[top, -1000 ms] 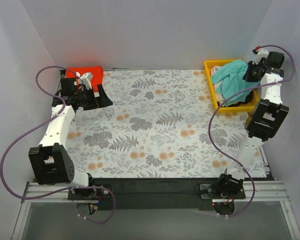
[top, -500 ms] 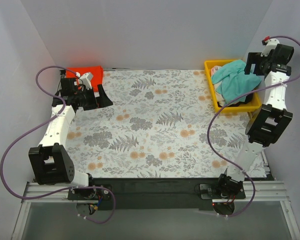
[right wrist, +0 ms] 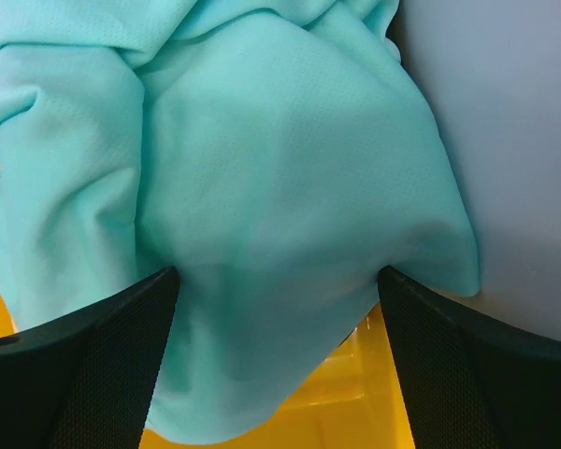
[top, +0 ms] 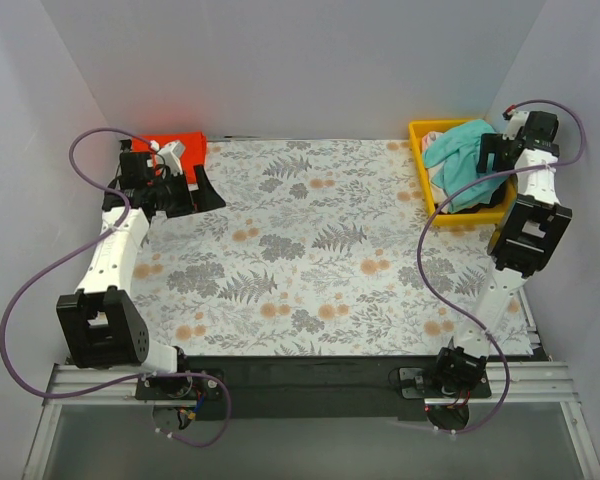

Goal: Fold and stack the t-shirts
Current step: Grab the tshirt from the pile, then move the tshirt to the center of the board

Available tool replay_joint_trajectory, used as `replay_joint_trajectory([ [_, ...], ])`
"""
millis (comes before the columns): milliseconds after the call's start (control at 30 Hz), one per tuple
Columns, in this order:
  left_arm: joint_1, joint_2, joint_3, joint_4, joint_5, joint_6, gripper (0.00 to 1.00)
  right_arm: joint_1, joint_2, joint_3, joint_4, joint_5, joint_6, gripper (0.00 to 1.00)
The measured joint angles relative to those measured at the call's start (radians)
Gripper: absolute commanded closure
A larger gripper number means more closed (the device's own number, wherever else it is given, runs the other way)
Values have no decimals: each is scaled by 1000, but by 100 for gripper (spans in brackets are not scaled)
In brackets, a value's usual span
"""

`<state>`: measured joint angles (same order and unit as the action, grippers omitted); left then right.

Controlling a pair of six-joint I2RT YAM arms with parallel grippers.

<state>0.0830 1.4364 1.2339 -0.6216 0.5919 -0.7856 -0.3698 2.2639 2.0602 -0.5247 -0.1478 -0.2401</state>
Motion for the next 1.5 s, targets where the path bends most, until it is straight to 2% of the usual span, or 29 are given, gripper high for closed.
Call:
replay_joint_trajectory([
  [67, 0, 3, 8, 1, 1, -1, 2, 0, 17, 18, 0, 0, -5, 22],
  [100, 0, 6, 10, 1, 1, -3, 2, 0, 22, 24, 0, -2, -7, 41],
  [133, 0, 11, 11, 2, 2, -4, 2, 0, 26, 29, 0, -5, -10, 52],
  [167, 0, 15, 11, 1, 3, -5, 2, 0, 28, 36, 0, -11, -12, 75],
  [233, 0, 27, 11, 0, 3, -6, 2, 0, 29, 46, -1, -25, -11, 95],
  [267, 0, 32, 11, 0, 3, -7, 2, 1, 29, 50, 0, -32, -6, 99],
  [433, 0, 37, 11, 0, 3, -7, 2, 4, 9, 53, -5, -51, 2, 99],
  [533, 0, 37, 11, -2, 2, -7, 2, 4, -56, 21, -9, -78, 5, 99],
  [633, 0, 37, 11, -6, 5, -6, 2, 3, -169, -21, -20, -127, 14, 99],
  [900, 8, 37, 31, -50, 95, 4, 2, 34, -551, -68, -11, -397, 53, 99],
  [1033, 32, 35, 74, -68, 142, 4, 2, 147, -653, -39, 7, -478, 55, 99],
  [1200, 61, 24, 108, -80, 183, 1, 2, 359, -718, -10, 59, -513, 71, 99],
  [1333, 69, 19, 137, -90, 204, -4, 2, 501, -730, 29, 118, -520, 144, 99],
  [1433, 71, 11, 162, -106, 211, -2, 2, 550, -745, 36, 169, -525, 236, 99],
  [1467, 71, 7, 169, -113, 213, 1, 2, 553, -763, 19, 179, -525, 263, 95],
  [1500, 71, 2, 177, -117, 216, 5, 2, 550, -796, -37, 209, -517, 279, 86],
])
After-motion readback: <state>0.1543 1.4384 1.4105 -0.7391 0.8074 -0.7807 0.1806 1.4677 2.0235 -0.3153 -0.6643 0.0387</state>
